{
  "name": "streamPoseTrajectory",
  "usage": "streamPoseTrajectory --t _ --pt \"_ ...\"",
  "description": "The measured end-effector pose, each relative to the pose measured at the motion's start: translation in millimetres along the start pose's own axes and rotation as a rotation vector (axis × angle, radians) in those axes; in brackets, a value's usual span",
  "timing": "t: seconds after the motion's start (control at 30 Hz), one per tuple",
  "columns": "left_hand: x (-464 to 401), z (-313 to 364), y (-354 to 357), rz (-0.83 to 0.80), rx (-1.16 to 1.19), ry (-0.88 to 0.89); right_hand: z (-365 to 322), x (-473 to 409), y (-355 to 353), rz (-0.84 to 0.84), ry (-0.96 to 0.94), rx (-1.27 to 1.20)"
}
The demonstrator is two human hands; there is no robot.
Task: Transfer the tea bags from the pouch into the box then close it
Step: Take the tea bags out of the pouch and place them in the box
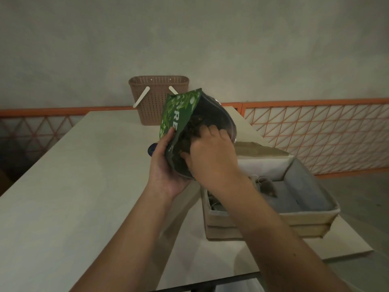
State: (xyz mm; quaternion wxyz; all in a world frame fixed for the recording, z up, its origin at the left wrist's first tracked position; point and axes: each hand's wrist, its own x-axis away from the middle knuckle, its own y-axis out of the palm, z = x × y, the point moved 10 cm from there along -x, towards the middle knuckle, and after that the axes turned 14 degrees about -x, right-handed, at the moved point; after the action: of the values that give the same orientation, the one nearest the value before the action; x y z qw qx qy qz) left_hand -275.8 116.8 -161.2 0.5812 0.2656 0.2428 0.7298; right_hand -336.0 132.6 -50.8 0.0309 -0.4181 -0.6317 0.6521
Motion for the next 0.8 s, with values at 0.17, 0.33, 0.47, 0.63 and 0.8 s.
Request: streamPoseTrajectory --t 0.17,0.33,0.47,0.63,0.8 --pt "-0.5 2.3 -1.4 -0.009 0.021 0.001 -0.4 -2.1 10.9 -0.092 0.005 0.03" --pt "2.0 4.8 3.3 -0.003 0.023 0.013 6.7 7.8 -10.1 0.032 -0.045 -0.326" --pt "2.2 3.3 7.2 -0.02 0.006 0.013 35.4 24.3 -44.9 0.179 0.056 -0.731" --pt "-2.5 1.2 3.5 -0.036 0.05 -0.007 73.7 47.2 -78.6 0.411 0.119 -1.09" --pt "-5.0 0.6 0.3 -0.041 0.069 -0.015 99.1 61.0 -96.6 0.545 0.132 -1.259"
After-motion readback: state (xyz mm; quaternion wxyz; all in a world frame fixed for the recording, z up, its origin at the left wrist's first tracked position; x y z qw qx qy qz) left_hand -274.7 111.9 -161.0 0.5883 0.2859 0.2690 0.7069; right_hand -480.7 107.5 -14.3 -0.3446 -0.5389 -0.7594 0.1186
